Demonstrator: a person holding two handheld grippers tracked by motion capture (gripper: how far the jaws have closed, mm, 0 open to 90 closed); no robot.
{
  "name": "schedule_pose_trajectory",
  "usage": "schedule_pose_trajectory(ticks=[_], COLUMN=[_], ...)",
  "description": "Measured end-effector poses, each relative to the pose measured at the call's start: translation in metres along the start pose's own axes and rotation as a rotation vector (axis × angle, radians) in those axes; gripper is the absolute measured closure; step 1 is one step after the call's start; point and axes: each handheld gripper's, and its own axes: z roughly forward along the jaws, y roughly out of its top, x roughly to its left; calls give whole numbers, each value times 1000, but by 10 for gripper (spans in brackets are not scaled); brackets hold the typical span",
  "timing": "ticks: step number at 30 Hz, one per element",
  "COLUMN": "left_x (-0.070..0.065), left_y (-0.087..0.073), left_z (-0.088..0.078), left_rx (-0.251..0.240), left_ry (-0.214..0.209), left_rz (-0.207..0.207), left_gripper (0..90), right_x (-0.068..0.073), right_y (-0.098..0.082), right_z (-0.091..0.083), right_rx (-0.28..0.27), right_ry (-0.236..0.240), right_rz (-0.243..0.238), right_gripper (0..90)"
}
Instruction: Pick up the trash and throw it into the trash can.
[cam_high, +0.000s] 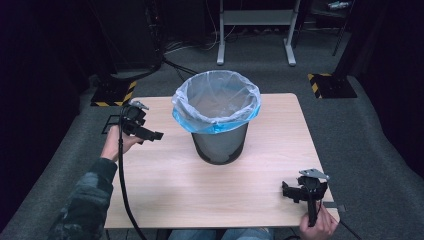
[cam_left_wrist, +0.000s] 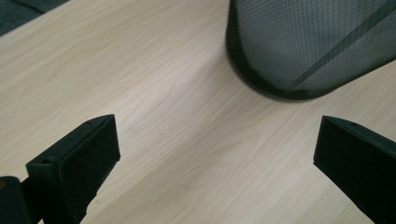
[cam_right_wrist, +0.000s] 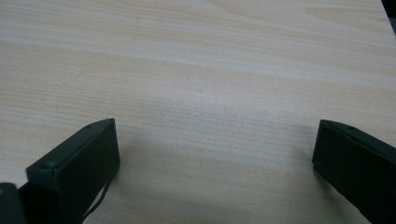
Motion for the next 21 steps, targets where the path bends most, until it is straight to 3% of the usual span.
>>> schedule_pose_trajectory(ticks=[3,9,12,15,18,21], left_x=[3,10,13,16,16,15], left_y=[-20,-65,-78,-100,-109,-125], left_z=[15,49,59,73,79,89], left_rx=[10,48,57,41,27,-8], left_ry=[24,4,-3,4,12,45], left_rz=[-5,-52,-70,-115,-122,-130], left_gripper=[0,0,0,1,4,9], right_x=[0,0,0,0,0,0], right_y=[0,0,0,0,0,0], right_z=[0,0,0,0,0,0], right_rx=[0,0,0,0,0,0], right_ry=[0,0,0,0,0,0], right_rz=[0,0,0,0,1,0], right_gripper=[0,0,0,0,0,0])
